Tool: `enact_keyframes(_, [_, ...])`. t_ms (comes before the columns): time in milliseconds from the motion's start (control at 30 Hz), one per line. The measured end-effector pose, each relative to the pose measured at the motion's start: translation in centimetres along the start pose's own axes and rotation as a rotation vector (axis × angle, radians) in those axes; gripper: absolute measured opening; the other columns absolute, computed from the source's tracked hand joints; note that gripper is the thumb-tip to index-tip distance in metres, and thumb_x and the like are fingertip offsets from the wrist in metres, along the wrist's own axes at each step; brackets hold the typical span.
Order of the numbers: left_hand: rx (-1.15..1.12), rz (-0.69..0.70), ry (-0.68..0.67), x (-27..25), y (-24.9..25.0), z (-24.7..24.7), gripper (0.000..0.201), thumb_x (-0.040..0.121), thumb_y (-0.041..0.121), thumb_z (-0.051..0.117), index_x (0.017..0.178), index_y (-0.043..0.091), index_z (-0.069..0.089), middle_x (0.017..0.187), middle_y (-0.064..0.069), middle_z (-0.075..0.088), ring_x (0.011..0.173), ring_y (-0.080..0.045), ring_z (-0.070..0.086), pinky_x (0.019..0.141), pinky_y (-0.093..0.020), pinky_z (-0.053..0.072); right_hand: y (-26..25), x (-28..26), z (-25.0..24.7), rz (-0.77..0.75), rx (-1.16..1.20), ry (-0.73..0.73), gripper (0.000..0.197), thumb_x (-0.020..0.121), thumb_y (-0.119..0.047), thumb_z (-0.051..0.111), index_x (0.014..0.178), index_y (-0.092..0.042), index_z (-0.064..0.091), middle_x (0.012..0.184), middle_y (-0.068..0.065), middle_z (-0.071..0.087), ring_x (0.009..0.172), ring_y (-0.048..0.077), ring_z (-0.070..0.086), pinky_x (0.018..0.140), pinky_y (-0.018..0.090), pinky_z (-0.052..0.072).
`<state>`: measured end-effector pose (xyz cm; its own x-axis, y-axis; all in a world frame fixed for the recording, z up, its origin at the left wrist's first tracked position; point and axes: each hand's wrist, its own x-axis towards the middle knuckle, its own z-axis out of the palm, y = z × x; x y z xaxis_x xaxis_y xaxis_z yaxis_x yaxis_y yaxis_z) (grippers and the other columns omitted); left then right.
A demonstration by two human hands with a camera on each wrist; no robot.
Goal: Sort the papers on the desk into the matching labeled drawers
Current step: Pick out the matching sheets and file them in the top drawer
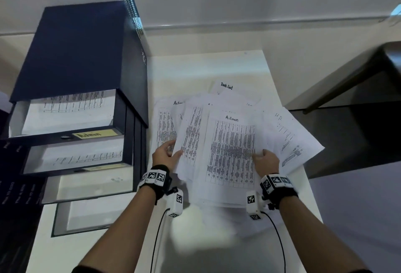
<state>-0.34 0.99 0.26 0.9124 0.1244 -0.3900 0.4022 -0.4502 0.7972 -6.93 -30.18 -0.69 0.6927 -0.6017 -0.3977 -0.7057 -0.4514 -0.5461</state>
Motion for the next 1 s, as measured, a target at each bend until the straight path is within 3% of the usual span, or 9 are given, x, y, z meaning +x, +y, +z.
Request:
enact_keyframes(100, [0.222, 0.045, -0.044, -0.3, 0.1, 0.5, 0.037, 0.095, 0.017, 0.062, 0.131, 0.012, 0.057, 0.103, -0.013, 0.066, 0.089, -0.021, 0.06, 0.081, -0.022, 0.046, -0.2, -0.6, -0.2, -0.034, 0.028, 0.011, 0.033, 0.088, -0.016, 0.063, 0.063, -0.011, 0.042, 0.056, -0.001, 0.04, 0.054, 0.02, 0.038, 0.048, 0.023, 0.028])
enact_keyframes(233, [0.446, 0.127, 0.027, -0.5, 0.5, 1.3, 0.036, 0.092, 0.034, 0.064, 0.114, 0.006, 0.066, 0.121, -0.012, 0.054, 0.112, -0.028, 0.051, 0.095, -0.035, 0.044, -1.2, -1.2, 0.6, -0.06, 0.094, -0.042, 0.031, 0.088, -0.027, 0.067, 0.07, -0.011, 0.049, 0.064, 0.001, 0.048, 0.064, 0.021, 0.047, 0.053, 0.027, 0.036])
enact_keyframes(300, [0.45, 0.069, -0.02, -0.1, 0.9, 1.7, 0.061, 0.081, 0.061, 0.063, 0.108, 0.007, 0.068, 0.12, -0.009, 0.055, 0.114, -0.027, 0.051, 0.097, -0.037, 0.046, -1.3, -1.3, 1.6, -0.049, 0.141, -0.113, 0.029, 0.088, -0.036, 0.067, 0.073, -0.015, 0.053, 0.071, -0.001, 0.056, 0.066, 0.019, 0.054, 0.059, 0.025, 0.045])
enact_keyframes(367, [0.391, -0.034, -0.137, 0.5, 1.3, 1.9, 0.091, 0.065, 0.079, 0.064, 0.123, 0.009, 0.063, 0.126, -0.008, 0.063, 0.116, -0.029, 0.059, 0.098, -0.044, 0.051, -1.6, -1.5, 2.3, -0.05, 0.154, -0.175, 0.028, 0.091, -0.035, 0.065, 0.074, -0.019, 0.05, 0.074, -0.003, 0.053, 0.064, 0.014, 0.05, 0.06, 0.023, 0.044])
enact_keyframes(500, [0.292, -0.079, -0.233, 0.7, 2.0, 1.8, 0.06, 0.075, 0.033, 0.084, 0.122, 0.004, 0.061, 0.119, -0.009, 0.068, 0.108, -0.028, 0.065, 0.092, -0.033, 0.052, -2.5, -2.1, 2.5, -0.139, 0.124, -0.239, 0.015, 0.092, -0.022, 0.064, 0.099, -0.009, 0.063, 0.089, 0.001, 0.063, 0.079, 0.018, 0.059, 0.072, 0.027, 0.049])
enact_keyframes(633, [0.094, -0.024, -0.262, -0.5, 3.6, 0.3, 0.04, 0.08, 0.028, 0.08, 0.114, 0.01, 0.067, 0.1, -0.004, 0.073, 0.094, -0.022, 0.07, 0.088, -0.041, 0.057, -4.3, -2.4, 0.8, -0.205, 0.32, -0.252, 0.03, 0.088, -0.012, 0.065, 0.116, -0.011, 0.059, 0.102, 0.003, 0.067, 0.09, 0.021, 0.065, 0.076, 0.031, 0.056])
enact_keyframes(733, [-0.053, 0.064, -0.267, -2.1, 6.1, -1.9, 0.018, 0.083, 0.024, 0.078, 0.097, 0.018, 0.069, 0.076, 0.01, 0.072, 0.074, -0.007, 0.07, 0.073, -0.025, 0.057, -6.6, -2.7, -1.3, -0.235, 0.545, -0.206, 0.034, 0.083, -0.008, 0.064, 0.115, -0.016, 0.055, 0.107, 0.01, 0.068, 0.096, 0.032, 0.068, 0.085, 0.05, 0.058])
enact_keyframes(800, [-0.116, 0.136, -0.252, -2.6, 7.3, -3.2, 0.022, 0.079, 0.023, 0.081, 0.096, 0.017, 0.068, 0.084, 0.004, 0.075, 0.083, -0.016, 0.073, 0.075, -0.03, 0.057, -8.0, -2.9, -2.5, -0.267, 0.671, -0.154, 0.031, 0.08, -0.006, 0.062, 0.108, -0.018, 0.056, 0.107, 0.016, 0.069, 0.097, 0.042, 0.065, 0.084, 0.055, 0.057])
enact_keyframes(1000, [-0.126, 0.294, -0.208, -2.5, 9.3, -5.2, 0.082, 0.057, 0.053, 0.089, 0.125, 0.02, 0.056, 0.122, 0.005, 0.068, 0.113, -0.013, 0.063, 0.096, -0.035, 0.051, -10.1, -5.6, -3.0, -0.341, 0.654, -0.143, 0.038, 0.083, 0.001, 0.064, 0.116, -0.014, 0.052, 0.108, 0.007, 0.07, 0.098, 0.021, 0.069, 0.089, 0.046, 0.057])
